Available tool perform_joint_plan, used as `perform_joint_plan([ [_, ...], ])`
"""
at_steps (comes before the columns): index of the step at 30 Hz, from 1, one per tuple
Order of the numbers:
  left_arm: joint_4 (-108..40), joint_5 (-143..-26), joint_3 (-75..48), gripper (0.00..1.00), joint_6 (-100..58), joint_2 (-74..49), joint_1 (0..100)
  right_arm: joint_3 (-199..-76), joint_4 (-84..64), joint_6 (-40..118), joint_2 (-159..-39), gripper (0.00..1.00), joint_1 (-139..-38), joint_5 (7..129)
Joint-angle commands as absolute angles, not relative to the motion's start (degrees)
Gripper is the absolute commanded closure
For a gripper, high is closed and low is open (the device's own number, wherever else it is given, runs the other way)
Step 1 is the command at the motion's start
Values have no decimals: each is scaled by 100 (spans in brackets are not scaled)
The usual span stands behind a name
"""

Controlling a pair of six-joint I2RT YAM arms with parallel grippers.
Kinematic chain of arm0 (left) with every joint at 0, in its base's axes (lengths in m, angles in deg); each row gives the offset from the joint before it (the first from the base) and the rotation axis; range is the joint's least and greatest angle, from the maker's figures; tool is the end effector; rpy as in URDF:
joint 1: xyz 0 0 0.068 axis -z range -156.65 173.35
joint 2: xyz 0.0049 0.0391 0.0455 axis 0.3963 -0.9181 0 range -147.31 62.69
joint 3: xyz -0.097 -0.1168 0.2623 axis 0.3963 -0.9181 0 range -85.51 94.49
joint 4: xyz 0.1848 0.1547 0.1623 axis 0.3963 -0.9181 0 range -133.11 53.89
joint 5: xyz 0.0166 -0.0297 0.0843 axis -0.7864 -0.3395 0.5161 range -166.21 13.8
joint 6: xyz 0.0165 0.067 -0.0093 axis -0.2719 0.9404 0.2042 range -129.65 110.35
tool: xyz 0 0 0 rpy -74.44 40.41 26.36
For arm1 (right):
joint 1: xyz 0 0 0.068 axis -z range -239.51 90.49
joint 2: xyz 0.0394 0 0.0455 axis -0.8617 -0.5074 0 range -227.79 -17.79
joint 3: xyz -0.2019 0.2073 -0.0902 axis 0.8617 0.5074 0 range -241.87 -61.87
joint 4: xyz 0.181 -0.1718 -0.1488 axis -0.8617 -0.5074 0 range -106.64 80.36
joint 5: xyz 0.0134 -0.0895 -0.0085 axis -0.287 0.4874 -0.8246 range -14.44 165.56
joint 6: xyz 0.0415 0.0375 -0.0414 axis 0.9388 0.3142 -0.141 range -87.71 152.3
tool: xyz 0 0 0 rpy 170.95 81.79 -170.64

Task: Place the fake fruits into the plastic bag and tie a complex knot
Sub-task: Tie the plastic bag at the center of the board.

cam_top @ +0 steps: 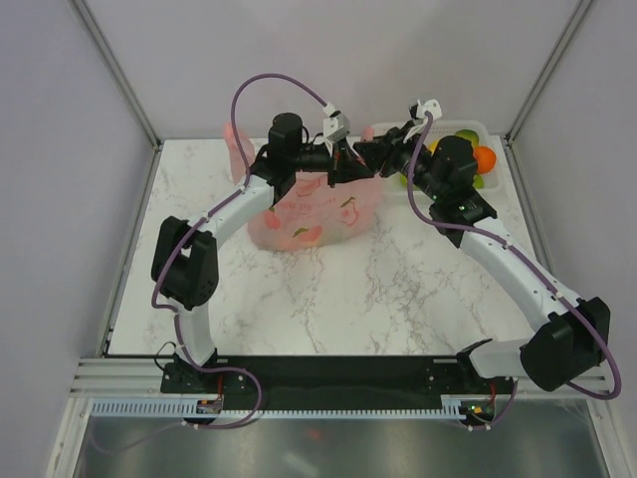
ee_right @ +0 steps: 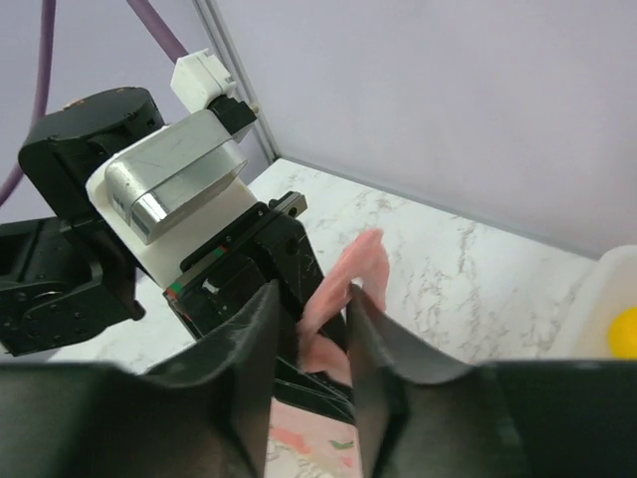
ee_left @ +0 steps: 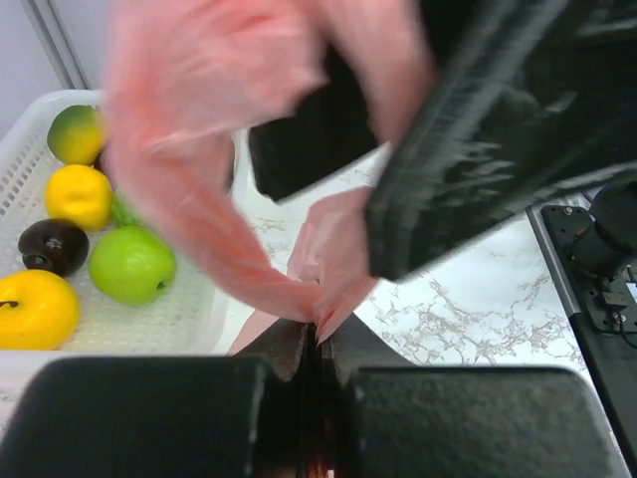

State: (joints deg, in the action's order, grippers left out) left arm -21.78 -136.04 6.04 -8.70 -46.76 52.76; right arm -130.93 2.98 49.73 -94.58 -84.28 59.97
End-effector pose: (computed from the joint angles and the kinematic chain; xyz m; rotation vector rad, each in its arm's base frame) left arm 0.4129 -0.2889 0.3577 1.2046 1.2658 -1.2123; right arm 0.3223 0.1655 0.4341 -0.3242 1.5060 0.7921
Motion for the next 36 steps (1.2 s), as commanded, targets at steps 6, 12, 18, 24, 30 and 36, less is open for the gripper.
perform_joint_plan([
  [6, -1924, -13491, 774, 98, -737, -4717, 5297, -12316, 783, 4908, -8768, 39, -8017, 6080],
  [12, -1897, -13544, 792, 98, -772, -4717, 5288, -11639, 1292, 5408, -8652, 31, -7323, 5327],
  [18, -1862, -13500, 783, 92, -860, -4682, 5288, -10891, 2416, 5242, -8836, 20, -7129, 4638],
  [24, -1827, -13588, 792, 91, -895, -4673, 5297, -10714, 2719, 5128, -9090, 34, -7129, 4700],
  [30, -1792, -13658, 809, 88, -904, -4673, 5288, -10827, 3087, 5119, -9468, 47, -7129, 4087],
  [36, -1792, -13597, 835, 85, -904, -4638, 5288, -10863, 3316, 5146, -9749, 70, -7137, 3848],
])
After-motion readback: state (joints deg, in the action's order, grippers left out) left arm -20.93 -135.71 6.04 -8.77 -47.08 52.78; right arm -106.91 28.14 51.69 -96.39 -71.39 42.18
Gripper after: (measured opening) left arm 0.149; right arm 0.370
